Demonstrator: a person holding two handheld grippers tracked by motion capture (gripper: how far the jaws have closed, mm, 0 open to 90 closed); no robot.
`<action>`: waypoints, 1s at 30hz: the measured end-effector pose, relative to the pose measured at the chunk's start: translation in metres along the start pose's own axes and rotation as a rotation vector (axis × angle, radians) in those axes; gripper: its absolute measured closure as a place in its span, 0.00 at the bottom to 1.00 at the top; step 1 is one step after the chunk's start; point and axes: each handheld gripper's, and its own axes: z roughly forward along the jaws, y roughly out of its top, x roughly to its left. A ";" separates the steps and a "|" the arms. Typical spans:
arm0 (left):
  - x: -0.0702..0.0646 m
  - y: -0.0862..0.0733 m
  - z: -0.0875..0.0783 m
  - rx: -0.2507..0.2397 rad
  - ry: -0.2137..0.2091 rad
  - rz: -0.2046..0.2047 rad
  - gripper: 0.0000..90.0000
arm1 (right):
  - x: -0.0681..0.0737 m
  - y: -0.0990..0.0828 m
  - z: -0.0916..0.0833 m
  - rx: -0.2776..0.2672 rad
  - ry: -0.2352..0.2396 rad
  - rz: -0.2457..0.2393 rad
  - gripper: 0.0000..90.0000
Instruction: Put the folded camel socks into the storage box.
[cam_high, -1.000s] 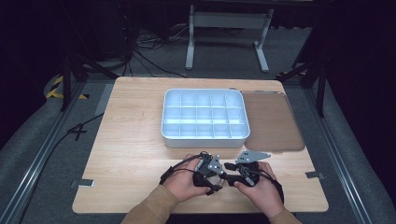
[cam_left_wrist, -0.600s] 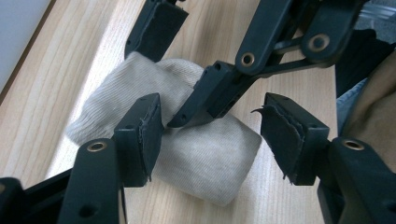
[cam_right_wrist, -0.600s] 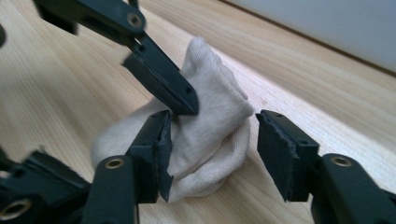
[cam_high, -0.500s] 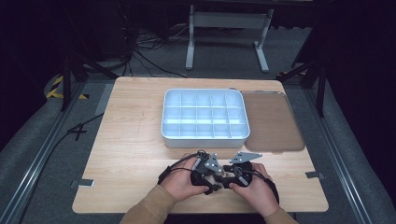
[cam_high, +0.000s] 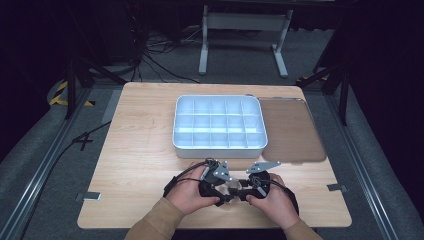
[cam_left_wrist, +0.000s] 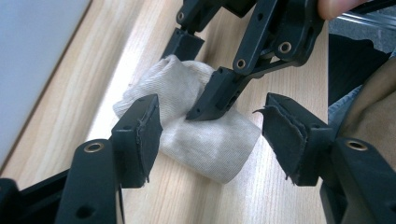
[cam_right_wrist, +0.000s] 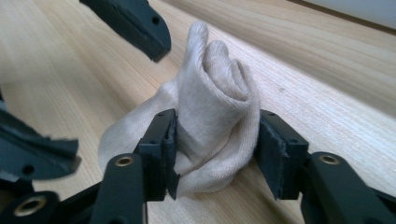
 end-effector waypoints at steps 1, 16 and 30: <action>0.000 0.000 0.000 0.000 0.002 -0.004 0.42 | -0.001 0.000 0.000 0.001 0.013 0.006 0.61; 0.004 -0.004 -0.010 0.012 0.023 -0.032 0.41 | 0.003 0.001 -0.002 0.004 0.041 -0.062 0.82; 0.009 -0.009 -0.019 0.025 0.049 -0.055 0.41 | 0.008 0.003 -0.003 0.006 0.010 -0.112 0.85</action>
